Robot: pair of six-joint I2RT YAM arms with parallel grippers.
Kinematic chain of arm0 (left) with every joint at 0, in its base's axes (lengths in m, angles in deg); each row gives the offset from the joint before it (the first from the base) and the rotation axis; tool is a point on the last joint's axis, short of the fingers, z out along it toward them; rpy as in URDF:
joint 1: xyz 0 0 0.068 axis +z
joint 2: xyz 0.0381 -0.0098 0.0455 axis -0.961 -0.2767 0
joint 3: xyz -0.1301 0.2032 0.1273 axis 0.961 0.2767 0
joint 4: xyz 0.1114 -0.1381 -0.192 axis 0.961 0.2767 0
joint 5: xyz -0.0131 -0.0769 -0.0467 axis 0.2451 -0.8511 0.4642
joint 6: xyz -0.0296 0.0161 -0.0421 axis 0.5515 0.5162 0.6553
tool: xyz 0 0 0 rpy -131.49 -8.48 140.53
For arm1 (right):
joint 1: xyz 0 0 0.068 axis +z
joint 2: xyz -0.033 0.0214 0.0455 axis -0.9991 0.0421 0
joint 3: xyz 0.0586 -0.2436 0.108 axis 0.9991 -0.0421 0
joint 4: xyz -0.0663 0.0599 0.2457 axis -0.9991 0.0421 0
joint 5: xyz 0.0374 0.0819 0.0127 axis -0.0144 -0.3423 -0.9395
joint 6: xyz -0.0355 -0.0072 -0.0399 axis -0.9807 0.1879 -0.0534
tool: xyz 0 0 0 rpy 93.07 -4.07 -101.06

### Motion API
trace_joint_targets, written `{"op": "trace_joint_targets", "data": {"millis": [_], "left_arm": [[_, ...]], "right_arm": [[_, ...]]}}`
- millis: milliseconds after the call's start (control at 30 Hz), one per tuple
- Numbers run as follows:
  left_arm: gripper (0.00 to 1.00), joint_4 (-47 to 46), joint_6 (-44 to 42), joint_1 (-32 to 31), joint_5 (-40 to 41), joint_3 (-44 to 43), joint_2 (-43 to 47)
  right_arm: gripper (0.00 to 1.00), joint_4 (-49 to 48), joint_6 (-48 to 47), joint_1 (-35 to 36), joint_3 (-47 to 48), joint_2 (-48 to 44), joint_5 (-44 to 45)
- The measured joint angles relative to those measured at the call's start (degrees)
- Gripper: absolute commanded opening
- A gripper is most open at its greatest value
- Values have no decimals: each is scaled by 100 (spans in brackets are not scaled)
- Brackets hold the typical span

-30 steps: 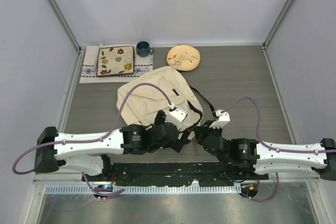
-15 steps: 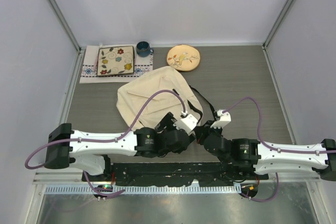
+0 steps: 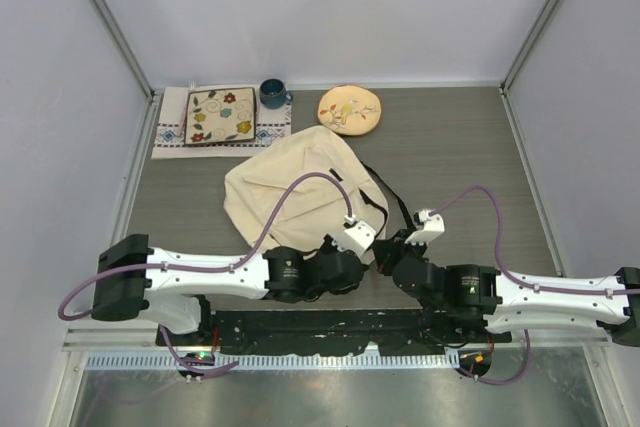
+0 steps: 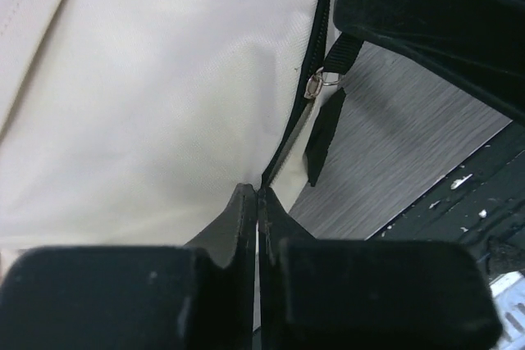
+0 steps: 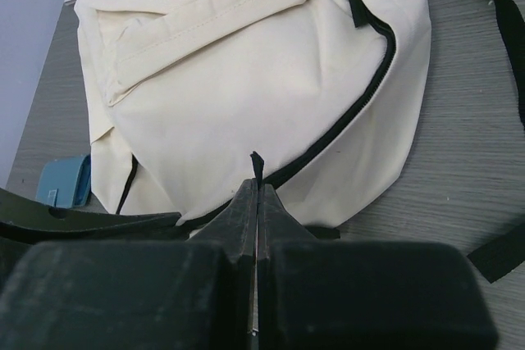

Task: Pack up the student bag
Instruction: Zip the student bag at the center of the board.

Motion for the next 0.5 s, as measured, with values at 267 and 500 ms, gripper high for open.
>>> {"op": "trace_joint_targets", "data": {"millis": [267,500], "left_arm": [[0,-70,522,-2,-31,232,-13],[0,-168,1185,-2,-155,925,448]], "right_arm": [[1,225,109,2,-15,-127,57],[1,343,127,0,-15,-197,144]]}}
